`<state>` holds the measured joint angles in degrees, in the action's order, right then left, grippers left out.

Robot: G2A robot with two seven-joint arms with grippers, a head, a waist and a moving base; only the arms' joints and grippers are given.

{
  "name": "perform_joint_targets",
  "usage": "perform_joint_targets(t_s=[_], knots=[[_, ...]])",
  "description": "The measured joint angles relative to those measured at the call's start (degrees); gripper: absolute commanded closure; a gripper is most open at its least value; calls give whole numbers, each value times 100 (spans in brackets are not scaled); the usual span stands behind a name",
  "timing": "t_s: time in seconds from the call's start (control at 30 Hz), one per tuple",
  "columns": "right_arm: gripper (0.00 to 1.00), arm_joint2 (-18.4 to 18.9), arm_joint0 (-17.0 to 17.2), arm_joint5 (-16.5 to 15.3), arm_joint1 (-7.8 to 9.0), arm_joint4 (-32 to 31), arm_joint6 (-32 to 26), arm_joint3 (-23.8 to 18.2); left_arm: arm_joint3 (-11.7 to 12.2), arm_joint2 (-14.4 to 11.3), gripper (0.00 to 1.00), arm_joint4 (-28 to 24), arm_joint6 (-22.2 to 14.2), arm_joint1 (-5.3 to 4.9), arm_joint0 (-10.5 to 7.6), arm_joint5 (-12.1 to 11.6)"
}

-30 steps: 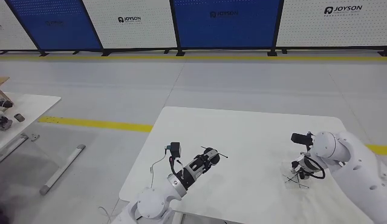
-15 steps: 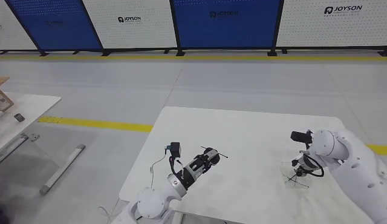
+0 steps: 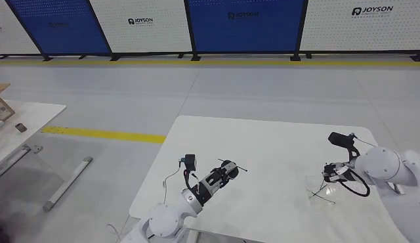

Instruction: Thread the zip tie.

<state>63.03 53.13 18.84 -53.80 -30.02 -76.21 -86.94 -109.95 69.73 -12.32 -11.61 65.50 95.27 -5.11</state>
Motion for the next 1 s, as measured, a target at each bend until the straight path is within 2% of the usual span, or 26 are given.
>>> perform_joint_targets(t_s=[0.07,0.13,0.47,0.57,0.67,0.77,0.83,0.9,1.0], knots=[[100,199,228,-337,63,208,-267,-209,0,0,100,0,0,0,0,0],[100,239,266,-611,76,267,-385,-217,0,0,100,0,0,0,0,0],[100,213,289,-539,68,240,-271,-229,0,0,100,0,0,0,0,0],[100,280,391,-378,53,295,235,-452,0,0,100,0,0,0,0,0],[100,568,629,-184,64,533,839,-878,0,0,100,0,0,0,0,0],[100,809,999,10,84,550,1430,-1448,0,0,100,0,0,0,0,0],[100,838,1272,73,81,378,1857,-1816,0,0,100,0,0,0,0,0],[100,799,1418,69,73,246,2040,-1937,0,0,100,0,0,0,0,0],[100,781,1432,64,68,200,2053,-1909,0,0,100,0,0,0,0,0]])
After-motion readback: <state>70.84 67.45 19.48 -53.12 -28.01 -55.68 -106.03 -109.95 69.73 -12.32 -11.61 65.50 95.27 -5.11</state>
